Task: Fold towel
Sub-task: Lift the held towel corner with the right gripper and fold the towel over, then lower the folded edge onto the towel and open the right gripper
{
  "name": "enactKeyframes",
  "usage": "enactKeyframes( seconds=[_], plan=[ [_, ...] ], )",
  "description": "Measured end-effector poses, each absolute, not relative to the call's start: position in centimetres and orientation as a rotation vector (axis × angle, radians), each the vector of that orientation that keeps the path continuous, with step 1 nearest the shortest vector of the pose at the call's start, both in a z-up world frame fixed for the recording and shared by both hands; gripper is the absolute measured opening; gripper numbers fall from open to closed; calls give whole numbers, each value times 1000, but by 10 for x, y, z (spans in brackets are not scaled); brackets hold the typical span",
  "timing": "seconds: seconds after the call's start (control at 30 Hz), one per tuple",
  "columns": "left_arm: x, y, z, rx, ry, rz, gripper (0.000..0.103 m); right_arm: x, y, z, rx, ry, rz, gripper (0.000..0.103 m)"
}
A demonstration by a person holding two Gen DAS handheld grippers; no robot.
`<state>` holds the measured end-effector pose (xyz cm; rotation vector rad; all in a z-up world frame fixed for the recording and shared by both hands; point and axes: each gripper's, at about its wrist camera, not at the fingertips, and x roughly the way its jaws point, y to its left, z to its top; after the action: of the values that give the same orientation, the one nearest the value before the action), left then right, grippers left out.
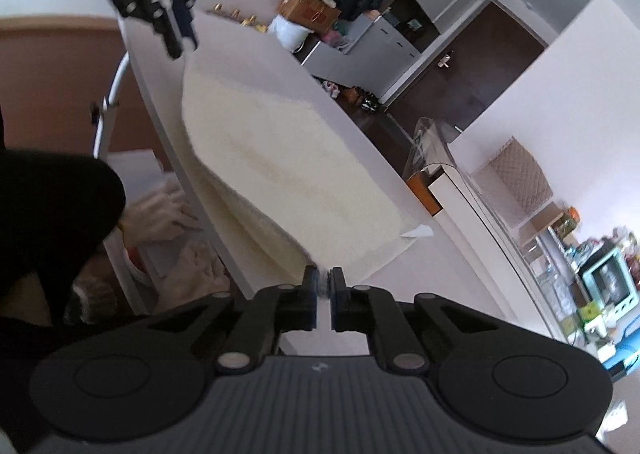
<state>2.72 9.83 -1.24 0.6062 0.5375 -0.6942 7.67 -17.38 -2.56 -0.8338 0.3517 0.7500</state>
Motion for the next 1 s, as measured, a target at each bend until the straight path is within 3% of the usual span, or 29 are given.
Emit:
enactKeyframes(
  seconds=[0.3,0.63,1.0],
  plan=[
    [17,99,16,495,513,-571,14,72,-196,10,-626,323,737,7],
    [110,99,34,410,573,-405,14,179,-181,22,-393,387,686,7],
    [200,115,5,347,717,-358,14,270,-160,-9,-276,556,674,6]
  ],
)
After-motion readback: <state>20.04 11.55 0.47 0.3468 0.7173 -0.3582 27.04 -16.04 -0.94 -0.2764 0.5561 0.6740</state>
